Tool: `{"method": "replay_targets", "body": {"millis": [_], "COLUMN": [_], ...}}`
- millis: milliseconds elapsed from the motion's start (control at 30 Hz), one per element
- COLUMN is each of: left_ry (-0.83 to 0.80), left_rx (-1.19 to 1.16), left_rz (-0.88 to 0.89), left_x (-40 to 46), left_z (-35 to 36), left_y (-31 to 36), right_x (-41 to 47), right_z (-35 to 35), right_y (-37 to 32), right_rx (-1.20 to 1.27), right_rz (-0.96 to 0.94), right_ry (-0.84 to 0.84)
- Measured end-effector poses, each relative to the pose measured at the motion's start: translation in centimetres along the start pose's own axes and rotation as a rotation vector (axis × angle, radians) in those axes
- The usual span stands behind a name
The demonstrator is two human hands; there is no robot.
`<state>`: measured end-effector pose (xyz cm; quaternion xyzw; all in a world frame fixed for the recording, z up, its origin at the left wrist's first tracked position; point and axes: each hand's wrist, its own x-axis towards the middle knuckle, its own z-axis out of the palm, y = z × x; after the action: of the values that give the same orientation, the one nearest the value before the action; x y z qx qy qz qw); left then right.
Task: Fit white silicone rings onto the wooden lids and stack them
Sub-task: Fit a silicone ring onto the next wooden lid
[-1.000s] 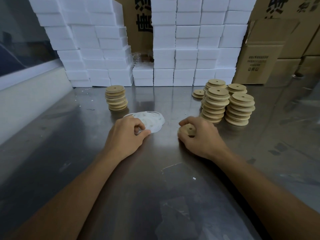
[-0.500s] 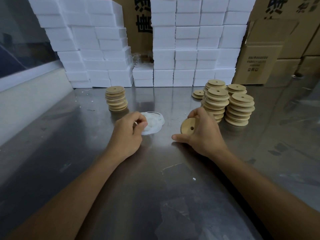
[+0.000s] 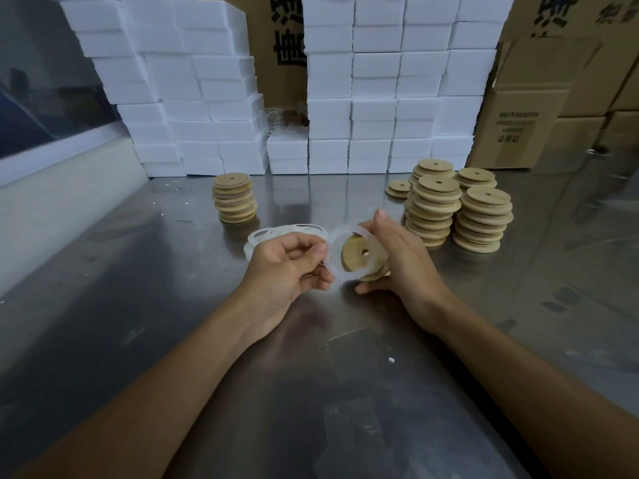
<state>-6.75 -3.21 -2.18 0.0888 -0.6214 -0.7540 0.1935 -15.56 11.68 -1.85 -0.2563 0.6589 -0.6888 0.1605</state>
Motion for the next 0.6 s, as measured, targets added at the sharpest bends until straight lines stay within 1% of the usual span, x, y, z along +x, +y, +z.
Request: {"method": "replay_targets", "body": {"millis": [67, 133, 267, 333, 433, 533, 600], "left_ry": [0.024, 0.043, 0.079, 0.065, 0.058, 0.109, 0.161], "left_rx": [0.011, 0.031, 0.184, 0.248, 0.223, 0.156, 0.206], "left_rz": [-0.007, -0.006, 0.044, 0.065, 0.065, 0.065, 0.112], "left_x": [0.0, 0.0, -0.1, -0.2, -0.3, -0.2, -0.1], "left_z": [0.1, 0.1, 0.7, 1.1, 1.3, 0.9, 0.7], "left_y": [-0.2, -0.3, -0.5, -0.6, -0.7, -0.8, -0.9], "right_x": [-0.3, -0.4, -0.4, -0.5, -0.6, -0.4, -0.2], "right_z": [0.8, 1.2, 1.2, 1.2, 1.4, 1.5, 1.4], "right_y": [0.3, 0.6, 0.7, 0.7, 0.9, 1.0, 1.1], "right_rx": [-0.078, -0.175, -0.18, -0.233, -0.281, -0.306, -0.325], "right_rz": [-0.062, -0.146, -0.203, -0.266, -0.311, -0.312, -0.335], "right_ry": [-0.01, 0.023, 0.046, 0.04, 0.048, 0.053, 0.066]}}
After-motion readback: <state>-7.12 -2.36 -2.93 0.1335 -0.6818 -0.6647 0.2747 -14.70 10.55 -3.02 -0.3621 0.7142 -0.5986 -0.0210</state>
